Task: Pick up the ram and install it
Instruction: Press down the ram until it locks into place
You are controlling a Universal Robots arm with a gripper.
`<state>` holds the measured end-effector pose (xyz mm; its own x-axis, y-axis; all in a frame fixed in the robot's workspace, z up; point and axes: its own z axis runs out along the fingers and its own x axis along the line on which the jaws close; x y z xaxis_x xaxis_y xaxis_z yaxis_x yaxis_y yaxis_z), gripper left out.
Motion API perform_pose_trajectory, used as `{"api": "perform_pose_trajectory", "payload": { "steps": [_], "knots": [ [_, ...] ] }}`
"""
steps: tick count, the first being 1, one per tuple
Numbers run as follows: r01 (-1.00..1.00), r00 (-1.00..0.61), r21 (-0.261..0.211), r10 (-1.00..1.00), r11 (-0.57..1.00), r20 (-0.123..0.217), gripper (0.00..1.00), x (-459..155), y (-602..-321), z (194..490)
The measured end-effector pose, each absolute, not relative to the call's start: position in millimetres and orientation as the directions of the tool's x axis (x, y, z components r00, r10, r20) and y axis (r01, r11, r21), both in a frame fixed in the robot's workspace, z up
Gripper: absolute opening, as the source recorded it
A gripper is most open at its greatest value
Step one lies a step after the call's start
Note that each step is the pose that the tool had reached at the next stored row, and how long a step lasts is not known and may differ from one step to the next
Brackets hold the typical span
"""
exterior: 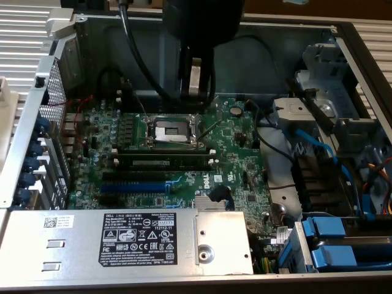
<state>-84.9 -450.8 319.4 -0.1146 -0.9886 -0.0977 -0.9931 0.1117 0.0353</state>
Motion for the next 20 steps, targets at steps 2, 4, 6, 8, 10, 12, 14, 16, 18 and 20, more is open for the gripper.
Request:
{"api": "perform_pose_trajectory", "payload": {
  "steps": [2,4,6,8,10,12,14,16,18,20],
  "knots": [
    [-0.993,-0.115,0.035,-0.989,0.112,-0.097,0.11,-87.2,-450.8,325.5],
    [-0.993,-0.115,0.035,-0.989,0.112,-0.098,0.11,-89.7,-450.8,332.0],
    [-0.993,-0.115,0.035,-0.989,0.112,-0.097,0.11,-92.0,-450.8,337.2],
    [-0.993,-0.115,0.035,-0.989,0.112,-0.097,0.11,-93.8,-450.8,341.5],
    [-0.993,-0.115,0.035,-0.989,0.112,-0.097,0.11,-95.9,-450.8,345.3],
    [-0.993,-0.115,0.035,-0.989,0.112,-0.098,0.11,-98.3,-450.8,350.0],
    [-0.993,-0.115,0.035,-0.989,0.112,-0.098,0.11,-100.4,-450.8,355.2],
    [-0.993,-0.115,0.035,-0.989,0.112,-0.097,0.11,-101.5,-450.8,359.4],
    [-0.993,-0.115,0.035,-0.989,0.112,-0.098,0.11,-101.6,-450.8,360.5],
    [-0.993,-0.115,0.035,-0.989,0.112,-0.098,0.11,-101.6,-450.8,360.5]
  ]
}}
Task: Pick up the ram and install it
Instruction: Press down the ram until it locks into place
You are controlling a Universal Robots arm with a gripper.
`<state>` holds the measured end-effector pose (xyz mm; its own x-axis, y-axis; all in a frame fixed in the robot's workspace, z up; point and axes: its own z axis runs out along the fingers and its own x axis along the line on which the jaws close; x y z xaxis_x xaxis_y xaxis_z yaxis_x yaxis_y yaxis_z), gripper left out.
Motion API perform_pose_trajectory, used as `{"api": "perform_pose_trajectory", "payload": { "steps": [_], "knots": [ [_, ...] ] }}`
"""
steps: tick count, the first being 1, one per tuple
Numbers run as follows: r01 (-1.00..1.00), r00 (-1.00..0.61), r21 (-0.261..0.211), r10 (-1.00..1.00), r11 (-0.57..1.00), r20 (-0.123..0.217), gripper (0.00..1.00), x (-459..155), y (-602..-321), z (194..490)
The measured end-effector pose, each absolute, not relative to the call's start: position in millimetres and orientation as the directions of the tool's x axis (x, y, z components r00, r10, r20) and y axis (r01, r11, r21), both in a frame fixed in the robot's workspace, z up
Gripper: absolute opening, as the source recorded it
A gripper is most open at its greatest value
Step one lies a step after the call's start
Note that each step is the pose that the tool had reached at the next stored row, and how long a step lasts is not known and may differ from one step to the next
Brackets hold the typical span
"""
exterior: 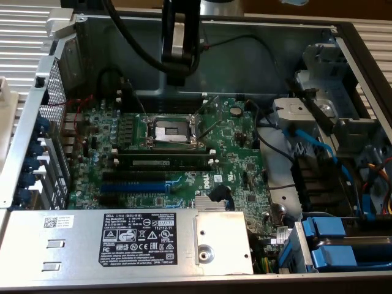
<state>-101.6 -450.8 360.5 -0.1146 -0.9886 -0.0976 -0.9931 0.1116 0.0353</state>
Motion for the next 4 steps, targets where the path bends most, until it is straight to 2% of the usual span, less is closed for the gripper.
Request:
{"api": "perform_pose_trajectory", "payload": {
  "steps": [4],
  "knots": [
    [-0.993,-0.115,0.035,-0.989,0.112,-0.098,0.11,-101.7,-450.8,360.6]
  ]
}}
